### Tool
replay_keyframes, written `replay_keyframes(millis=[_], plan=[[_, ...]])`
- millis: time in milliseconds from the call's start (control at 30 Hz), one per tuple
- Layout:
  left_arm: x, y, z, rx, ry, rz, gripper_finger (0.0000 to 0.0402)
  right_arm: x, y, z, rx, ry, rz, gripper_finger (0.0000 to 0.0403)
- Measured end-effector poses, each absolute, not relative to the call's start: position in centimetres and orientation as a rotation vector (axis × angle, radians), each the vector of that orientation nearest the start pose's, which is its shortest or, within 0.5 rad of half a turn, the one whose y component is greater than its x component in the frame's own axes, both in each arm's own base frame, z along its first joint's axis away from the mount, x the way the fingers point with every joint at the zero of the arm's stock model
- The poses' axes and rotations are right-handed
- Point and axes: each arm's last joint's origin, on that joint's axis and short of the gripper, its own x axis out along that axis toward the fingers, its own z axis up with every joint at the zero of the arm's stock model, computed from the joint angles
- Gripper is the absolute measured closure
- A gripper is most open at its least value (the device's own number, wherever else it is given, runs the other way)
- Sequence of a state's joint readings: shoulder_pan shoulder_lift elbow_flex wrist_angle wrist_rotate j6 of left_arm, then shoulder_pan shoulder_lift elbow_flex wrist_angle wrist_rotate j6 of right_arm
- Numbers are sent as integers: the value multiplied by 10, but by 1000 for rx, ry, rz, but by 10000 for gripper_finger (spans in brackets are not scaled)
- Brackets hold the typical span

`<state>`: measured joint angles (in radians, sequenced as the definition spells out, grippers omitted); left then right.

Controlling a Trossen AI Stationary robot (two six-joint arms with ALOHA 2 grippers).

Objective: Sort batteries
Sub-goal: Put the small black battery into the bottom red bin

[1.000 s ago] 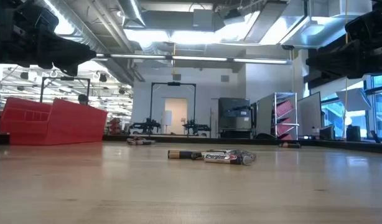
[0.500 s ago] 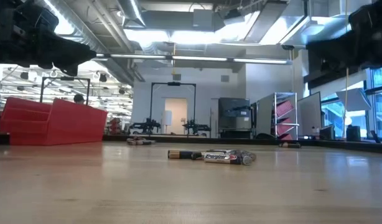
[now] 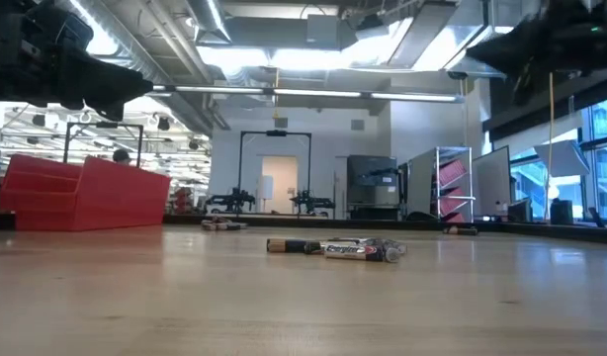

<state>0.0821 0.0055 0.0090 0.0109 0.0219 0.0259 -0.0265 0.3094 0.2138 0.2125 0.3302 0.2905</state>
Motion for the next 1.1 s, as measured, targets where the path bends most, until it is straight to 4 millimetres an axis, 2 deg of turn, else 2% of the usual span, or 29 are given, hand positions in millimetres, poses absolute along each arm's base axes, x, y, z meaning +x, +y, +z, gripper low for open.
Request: replay_keyframes(millis=[200,333,533,667,800,967,1100], plan=[[97,7,167,27,-14,60,288,154,-12,234,420,66,-338,395],[97,7,167,27,-14,60,288,189,-12,246,486,154,-318,395],[97,7,167,27,-14,61,288,248,-9,263,513,325,-192,395],[97,7,167,27,-14,60,288,281,-6,267,531,463,-99,395],[97,7,167,27,-14,61,288,305,-5,260,536,585,-90,395],[97,7,167,27,-14,60,288,322,-4,237,545,726,-41,392],[97,7,167,27,-14,60,288,328,-3,214,474,824,-7,354]])
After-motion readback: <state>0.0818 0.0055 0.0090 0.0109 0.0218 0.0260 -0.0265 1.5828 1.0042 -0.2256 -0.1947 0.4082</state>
